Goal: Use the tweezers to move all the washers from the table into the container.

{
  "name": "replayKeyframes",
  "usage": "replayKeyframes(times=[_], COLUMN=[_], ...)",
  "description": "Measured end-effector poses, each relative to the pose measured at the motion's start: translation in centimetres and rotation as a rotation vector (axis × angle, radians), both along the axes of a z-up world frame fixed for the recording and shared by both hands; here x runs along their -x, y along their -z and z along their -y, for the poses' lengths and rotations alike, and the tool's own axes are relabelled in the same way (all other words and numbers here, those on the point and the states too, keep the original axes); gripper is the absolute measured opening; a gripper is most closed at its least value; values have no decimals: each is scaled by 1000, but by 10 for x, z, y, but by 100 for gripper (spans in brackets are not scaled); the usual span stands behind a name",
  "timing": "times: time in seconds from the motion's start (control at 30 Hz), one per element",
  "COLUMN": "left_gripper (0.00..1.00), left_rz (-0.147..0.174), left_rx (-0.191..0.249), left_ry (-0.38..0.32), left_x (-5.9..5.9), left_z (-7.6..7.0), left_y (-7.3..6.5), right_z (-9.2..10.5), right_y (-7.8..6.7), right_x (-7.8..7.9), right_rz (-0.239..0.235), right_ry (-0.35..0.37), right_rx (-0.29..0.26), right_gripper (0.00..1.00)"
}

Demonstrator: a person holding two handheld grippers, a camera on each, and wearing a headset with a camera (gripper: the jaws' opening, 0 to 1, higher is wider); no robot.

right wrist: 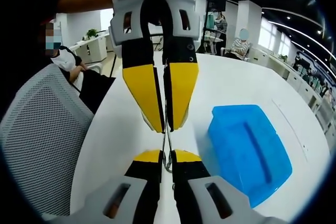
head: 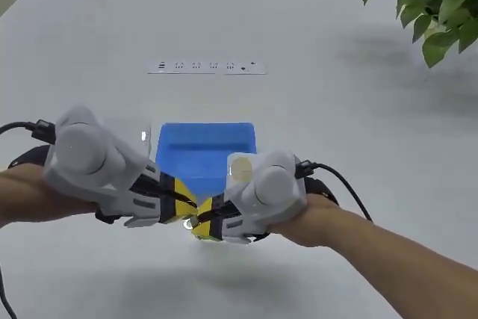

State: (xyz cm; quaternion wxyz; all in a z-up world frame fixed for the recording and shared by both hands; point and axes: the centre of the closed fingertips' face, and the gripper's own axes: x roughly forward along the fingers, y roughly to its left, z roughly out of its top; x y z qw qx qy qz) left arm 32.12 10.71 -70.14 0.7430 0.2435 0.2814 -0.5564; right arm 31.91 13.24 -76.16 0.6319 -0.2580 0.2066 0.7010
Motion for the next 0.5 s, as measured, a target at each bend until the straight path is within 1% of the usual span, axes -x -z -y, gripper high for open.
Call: replayKeyframes(times=[0.1,0.13,0.2,0.23,0.3,0.33,0.4,0.43,0.5], left_gripper=[17,20,24,26,28,30,37,41,48], left_rz=[-6,-3,4,1,1,1,-3,6,15], left_rx=[33,46,60,64,80,90,113,129,155], left_ry=[-16,-23,-32,-40,-57,-63,-83,-95,-112], left_x=[1,0,0,0,-1,-1,-1,-2,-3], left_z=[0,0,-1,-2,-4,-4,-5,-6,-7], left_y=[-3,-5,-7,-7,-9,-11,-13,-15,-17], right_z=[1,1,1,1,1,1,2,2,3], right_y=[-2,-2,-5,-7,-9,-9,-12,-13,-15], right_x=[0,0,-1,-1,-1,-1,-1,-1,-2], right_rz=[2,2,4,0,0,0,-2,-2,3], right_ry=[1,2,6,8,8,9,12,11,10], right_rx=[-3,-5,-13,-16,-23,-24,-29,-32,-35], right_gripper=[8,8,8,8,8,8,8,8,8])
